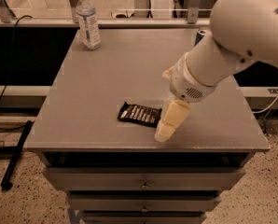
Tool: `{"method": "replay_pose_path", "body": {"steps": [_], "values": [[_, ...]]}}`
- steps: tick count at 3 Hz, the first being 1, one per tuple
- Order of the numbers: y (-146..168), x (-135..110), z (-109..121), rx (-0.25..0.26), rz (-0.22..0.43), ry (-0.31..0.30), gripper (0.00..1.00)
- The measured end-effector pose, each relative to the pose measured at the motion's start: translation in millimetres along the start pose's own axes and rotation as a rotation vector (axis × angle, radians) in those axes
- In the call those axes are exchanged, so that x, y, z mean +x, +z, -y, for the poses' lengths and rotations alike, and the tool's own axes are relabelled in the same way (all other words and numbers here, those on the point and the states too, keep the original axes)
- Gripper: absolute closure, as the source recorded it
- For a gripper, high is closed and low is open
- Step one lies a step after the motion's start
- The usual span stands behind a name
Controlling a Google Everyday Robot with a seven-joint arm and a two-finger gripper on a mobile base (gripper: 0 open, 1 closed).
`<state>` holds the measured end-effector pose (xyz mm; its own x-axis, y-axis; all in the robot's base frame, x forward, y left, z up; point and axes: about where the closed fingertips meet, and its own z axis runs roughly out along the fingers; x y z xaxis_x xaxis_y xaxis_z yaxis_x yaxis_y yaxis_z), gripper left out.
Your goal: Pick rxbar chocolate
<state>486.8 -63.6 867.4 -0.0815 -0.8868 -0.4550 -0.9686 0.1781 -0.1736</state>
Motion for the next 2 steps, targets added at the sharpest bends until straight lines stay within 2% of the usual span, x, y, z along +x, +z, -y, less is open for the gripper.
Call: {"method": "replay_pose_path", "body": {"steps": [1, 2], "values": [[27, -8, 3, -0.018, 0.038, 0.018, 0.00], [44, -13, 3, -0.044, 0.061, 0.039, 0.18]]}}
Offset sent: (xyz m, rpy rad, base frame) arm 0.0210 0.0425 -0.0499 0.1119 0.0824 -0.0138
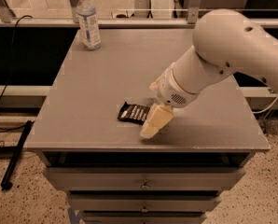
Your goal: Pick rxbar chocolate
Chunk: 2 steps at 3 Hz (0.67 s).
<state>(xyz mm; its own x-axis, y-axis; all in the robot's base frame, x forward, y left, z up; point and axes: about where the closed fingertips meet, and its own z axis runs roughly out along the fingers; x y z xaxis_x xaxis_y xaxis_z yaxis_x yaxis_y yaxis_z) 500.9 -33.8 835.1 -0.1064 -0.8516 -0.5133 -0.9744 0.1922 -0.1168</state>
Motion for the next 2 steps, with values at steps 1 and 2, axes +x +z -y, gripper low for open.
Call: {"method": "replay_pose_path", "body": {"steps": [1, 2], "values": [[12.2, -2.8, -2.2, -0.023, 0.020, 0.018, 0.42], [14.5, -4.2, -1.7, -0.035, 0.026, 0.035, 0.65]]}}
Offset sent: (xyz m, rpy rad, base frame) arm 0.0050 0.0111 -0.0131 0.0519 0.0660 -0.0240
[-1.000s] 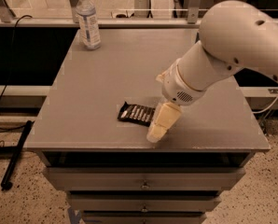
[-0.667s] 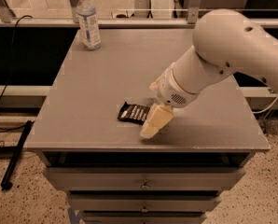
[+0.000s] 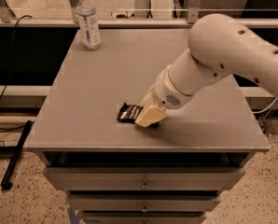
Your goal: Pick rxbar chocolate
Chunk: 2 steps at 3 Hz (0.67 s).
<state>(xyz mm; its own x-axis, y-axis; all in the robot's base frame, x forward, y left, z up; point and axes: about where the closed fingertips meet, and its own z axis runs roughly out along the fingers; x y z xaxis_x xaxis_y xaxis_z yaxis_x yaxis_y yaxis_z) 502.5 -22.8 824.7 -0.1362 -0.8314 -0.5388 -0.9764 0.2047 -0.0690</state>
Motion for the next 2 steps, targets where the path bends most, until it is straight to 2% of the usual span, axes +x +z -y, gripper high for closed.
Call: {"method": "replay_pose_path", "body": {"steps": [1, 2], "values": [[-5, -2, 2, -0.001, 0.006, 0.012, 0.88], [-28, -6, 7, 0.014, 0.044, 0.022, 1.00]]}}
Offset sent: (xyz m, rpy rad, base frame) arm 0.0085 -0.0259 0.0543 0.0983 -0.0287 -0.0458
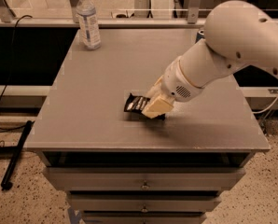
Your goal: Pick rxbar chocolate
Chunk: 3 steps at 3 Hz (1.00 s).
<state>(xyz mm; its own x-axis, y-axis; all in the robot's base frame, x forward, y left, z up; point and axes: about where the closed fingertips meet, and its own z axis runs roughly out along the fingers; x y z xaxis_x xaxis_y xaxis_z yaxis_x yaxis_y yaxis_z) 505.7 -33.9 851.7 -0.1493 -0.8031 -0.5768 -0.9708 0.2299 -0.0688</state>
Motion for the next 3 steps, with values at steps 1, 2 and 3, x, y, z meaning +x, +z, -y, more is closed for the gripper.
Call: {"method": "replay_pose_path", "body": {"steps": [1, 2, 3], "values": [[-31, -6, 9, 0.008, 0.101, 0.009, 1.00], [-62, -21, 16, -0.013, 0.280, 0.004, 1.00], [-76, -34, 17, -0.064, 0.462, 0.017, 1.00]]}}
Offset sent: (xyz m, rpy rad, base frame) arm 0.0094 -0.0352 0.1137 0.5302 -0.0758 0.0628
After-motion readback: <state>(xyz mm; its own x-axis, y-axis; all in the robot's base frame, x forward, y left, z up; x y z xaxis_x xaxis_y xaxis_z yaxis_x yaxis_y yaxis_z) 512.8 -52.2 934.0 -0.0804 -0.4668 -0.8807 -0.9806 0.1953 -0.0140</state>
